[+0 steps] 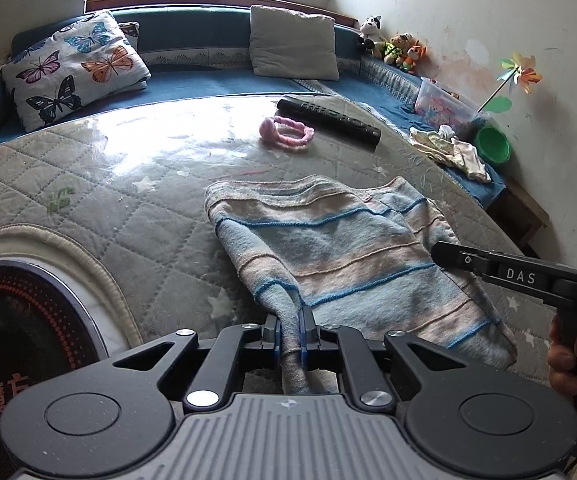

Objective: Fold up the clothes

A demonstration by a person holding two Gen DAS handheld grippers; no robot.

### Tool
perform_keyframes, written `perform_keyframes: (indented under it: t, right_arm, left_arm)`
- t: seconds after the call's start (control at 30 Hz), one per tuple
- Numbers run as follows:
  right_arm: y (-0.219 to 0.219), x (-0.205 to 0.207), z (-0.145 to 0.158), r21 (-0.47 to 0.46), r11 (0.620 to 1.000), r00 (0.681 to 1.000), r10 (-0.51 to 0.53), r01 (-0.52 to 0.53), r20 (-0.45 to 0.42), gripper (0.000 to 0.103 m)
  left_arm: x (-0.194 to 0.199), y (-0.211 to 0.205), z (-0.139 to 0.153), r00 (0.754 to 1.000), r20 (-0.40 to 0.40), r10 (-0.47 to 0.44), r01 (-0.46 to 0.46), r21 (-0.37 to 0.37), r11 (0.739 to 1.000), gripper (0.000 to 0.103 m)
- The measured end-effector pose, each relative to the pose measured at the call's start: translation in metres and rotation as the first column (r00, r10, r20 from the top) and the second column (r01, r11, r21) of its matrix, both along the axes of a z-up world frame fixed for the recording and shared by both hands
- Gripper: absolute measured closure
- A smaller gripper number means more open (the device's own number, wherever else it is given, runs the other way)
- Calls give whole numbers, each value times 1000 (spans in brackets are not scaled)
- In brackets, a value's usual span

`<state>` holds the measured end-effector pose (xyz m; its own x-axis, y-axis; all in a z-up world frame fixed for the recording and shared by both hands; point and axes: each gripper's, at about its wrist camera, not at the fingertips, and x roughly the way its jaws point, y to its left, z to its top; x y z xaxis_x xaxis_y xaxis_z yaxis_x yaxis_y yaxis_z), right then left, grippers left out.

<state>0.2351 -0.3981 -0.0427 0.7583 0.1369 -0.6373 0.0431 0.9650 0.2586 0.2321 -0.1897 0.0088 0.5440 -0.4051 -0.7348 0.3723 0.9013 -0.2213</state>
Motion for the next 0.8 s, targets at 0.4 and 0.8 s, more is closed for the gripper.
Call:
perform_keyframes:
  t: [0.4,0.8]
  right_arm:
    - [7,-12,12,-54,998,999,27,-26,20,76]
    - [28,-50,24,-83,984,986,161,-157,46,65]
  left_arm:
    - [-6,1,1,1000,-8,-5,5,14,1000,88]
    - [-27,6,7,998,39,-44,41,60,997,82]
